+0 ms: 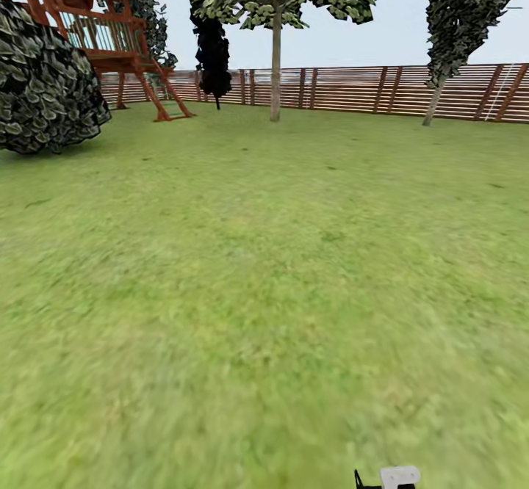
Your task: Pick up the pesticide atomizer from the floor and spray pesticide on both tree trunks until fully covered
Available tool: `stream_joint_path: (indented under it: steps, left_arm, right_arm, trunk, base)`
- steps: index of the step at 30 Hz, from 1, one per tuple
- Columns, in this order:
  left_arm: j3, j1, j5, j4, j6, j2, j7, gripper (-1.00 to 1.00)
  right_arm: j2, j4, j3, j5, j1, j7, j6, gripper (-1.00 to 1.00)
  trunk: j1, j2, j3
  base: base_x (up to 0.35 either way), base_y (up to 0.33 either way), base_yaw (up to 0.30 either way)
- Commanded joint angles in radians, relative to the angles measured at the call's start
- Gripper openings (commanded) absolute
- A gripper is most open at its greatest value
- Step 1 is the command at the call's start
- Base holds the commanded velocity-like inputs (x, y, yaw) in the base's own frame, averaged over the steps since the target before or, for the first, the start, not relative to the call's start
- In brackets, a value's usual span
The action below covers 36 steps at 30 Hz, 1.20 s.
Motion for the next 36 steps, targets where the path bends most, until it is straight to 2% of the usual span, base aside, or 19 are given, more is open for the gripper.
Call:
stream_joint_path:
  steps: [1,36]
  left_arm:
    - [0.008,-0.001,0.001,0.001,-0.003,-0.001,-0.002,-1.00]
    - [0.009,0.001,0.006,0.001,-0.004,0.003,-0.013,-1.00]
  right_arm:
    - [0.000,0.000,0.009,-0.009,0.000,-0.002,-0.002,1.00]
    - [0.000,0.001,0.009,-0.009,0.000,-0.002,-0.002,1.00]
  trunk:
    - [0.000,0.000,-0.001]
    - [0.000,0.000,-0.001]
  base:
    - [0.338,0.000,0.000]
    - [0.338,0.000,0.000]
